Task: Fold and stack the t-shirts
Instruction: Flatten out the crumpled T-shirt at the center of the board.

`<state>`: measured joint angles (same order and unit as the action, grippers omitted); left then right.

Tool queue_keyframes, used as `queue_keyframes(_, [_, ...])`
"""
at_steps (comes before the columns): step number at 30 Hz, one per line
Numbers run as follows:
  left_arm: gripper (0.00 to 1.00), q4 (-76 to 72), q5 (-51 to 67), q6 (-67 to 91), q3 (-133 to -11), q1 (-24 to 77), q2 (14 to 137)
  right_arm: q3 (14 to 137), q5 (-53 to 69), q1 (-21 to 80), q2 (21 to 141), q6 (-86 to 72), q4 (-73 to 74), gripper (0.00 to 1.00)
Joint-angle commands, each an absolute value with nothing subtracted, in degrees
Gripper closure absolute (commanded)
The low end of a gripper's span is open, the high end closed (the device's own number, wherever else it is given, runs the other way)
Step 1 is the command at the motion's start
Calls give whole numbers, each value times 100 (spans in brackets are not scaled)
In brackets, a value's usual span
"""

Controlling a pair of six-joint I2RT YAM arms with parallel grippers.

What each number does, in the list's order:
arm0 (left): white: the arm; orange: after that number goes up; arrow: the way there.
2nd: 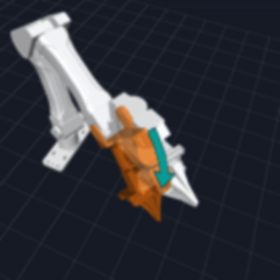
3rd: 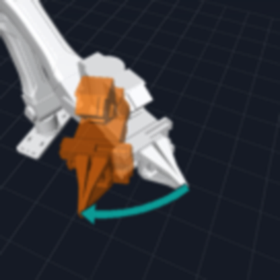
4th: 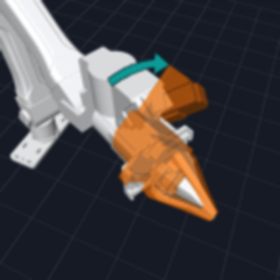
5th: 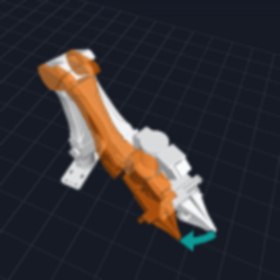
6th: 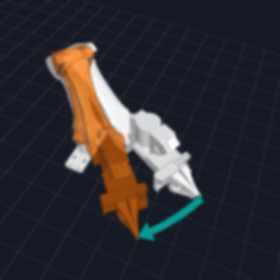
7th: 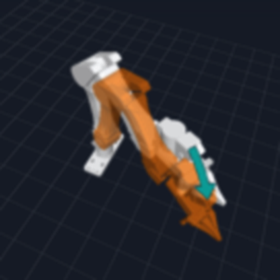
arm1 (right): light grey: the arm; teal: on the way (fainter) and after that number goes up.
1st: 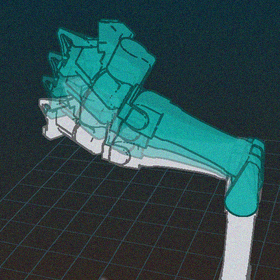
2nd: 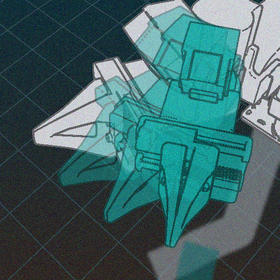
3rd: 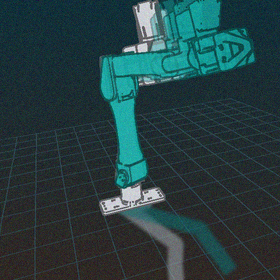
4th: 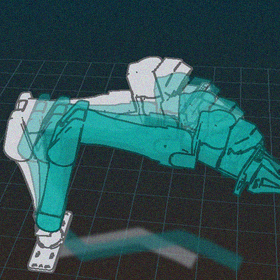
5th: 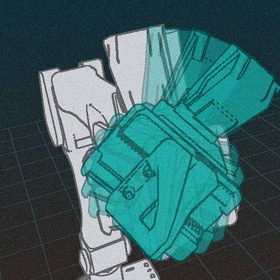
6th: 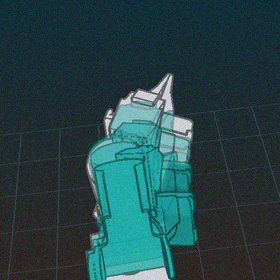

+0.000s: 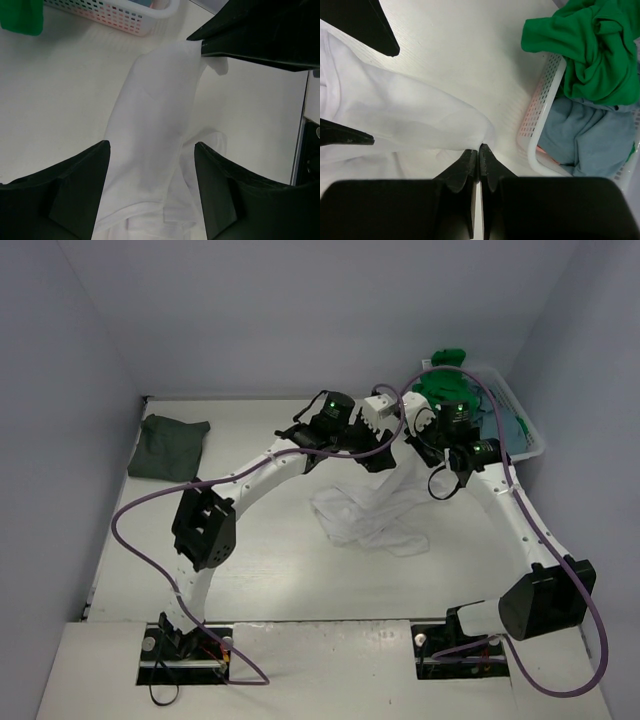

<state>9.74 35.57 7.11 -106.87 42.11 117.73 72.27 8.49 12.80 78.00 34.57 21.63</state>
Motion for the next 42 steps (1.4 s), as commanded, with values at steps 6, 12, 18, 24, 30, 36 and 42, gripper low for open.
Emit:
queue_keyframes(6, [38, 607, 3718, 1088, -11285, 4517, 11268, 7418, 2178, 1468, 8024, 3024, 2101, 100])
queue_keyframes(12, [38, 220, 3832, 1547, -11521, 4500, 11250, 7164, 3269, 1441, 7753, 2190, 1460, 100])
queue_keyframes(18, [46, -165, 3735, 2126, -11628, 4465, 11276, 6935, 4130, 1152, 7295, 1785, 1002, 100])
queue_keyframes(24, [92, -466, 4016, 2206, -11514, 4491, 11487, 6987, 4236, 1125, 7084, 1793, 1089, 100])
queue_keyframes(30, [95, -484, 4113, 2189, -11522, 4500, 11531, 7093, 4350, 1116, 7022, 1793, 1169, 100])
queue_keyframes(36, [93, -396, 4192, 2232, -11698, 4517, 11698, 7058, 4500, 1107, 7022, 1810, 1160, 100])
queue_keyframes(42, [92, -211, 4298, 2189, -11997, 4658, 11935, 7093, 4667, 1055, 7014, 1775, 1134, 100])
